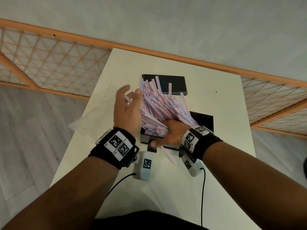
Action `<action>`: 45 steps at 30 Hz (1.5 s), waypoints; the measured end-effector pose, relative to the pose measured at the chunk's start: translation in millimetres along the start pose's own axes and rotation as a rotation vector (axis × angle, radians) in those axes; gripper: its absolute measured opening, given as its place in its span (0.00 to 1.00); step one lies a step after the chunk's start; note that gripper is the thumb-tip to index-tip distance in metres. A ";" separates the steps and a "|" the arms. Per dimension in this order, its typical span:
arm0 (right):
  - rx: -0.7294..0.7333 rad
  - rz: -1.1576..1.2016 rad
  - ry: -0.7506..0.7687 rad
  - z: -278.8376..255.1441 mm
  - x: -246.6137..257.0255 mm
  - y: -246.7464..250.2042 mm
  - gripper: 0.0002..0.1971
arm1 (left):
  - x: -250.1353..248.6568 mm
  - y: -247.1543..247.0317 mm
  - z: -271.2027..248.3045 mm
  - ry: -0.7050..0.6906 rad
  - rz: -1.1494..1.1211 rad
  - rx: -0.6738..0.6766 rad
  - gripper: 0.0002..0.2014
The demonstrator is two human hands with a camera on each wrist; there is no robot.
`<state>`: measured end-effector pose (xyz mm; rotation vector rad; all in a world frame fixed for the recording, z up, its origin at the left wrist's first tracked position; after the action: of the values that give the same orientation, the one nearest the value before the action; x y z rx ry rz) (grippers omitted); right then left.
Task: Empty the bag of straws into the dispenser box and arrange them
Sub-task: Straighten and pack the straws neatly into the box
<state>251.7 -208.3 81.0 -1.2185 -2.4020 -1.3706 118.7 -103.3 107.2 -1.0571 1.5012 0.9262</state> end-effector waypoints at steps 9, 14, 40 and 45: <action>-0.117 -0.186 0.010 -18.4 -10.5 -2.1 0.39 | 26.0 -2.0 -9.7 0.060 0.570 0.273 0.41; -0.299 -0.123 0.114 -52.0 -31.1 3.1 0.27 | 24.6 7.1 -6.9 0.151 0.507 0.288 0.45; 0.106 -0.101 -0.122 5.5 1.0 -3.9 0.40 | 35.7 -1.0 -18.4 0.322 0.075 0.500 0.47; 0.135 -0.104 -0.102 8.9 8.9 -6.3 0.42 | 43.2 -4.5 -13.9 0.249 0.036 0.474 0.39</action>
<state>243.8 -198.0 75.7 -1.1722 -2.6138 -1.1762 115.3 -124.4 66.9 -0.8154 1.8352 0.4331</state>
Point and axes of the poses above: each hand's wrist, its own z-axis towards the middle knuckle, its own y-axis out of the back of the hand, x = y × z, the point moved 1 cm from there along z, towards the middle knuckle, and after that the axes turned 4 degrees about z, right-handed, at the moved point
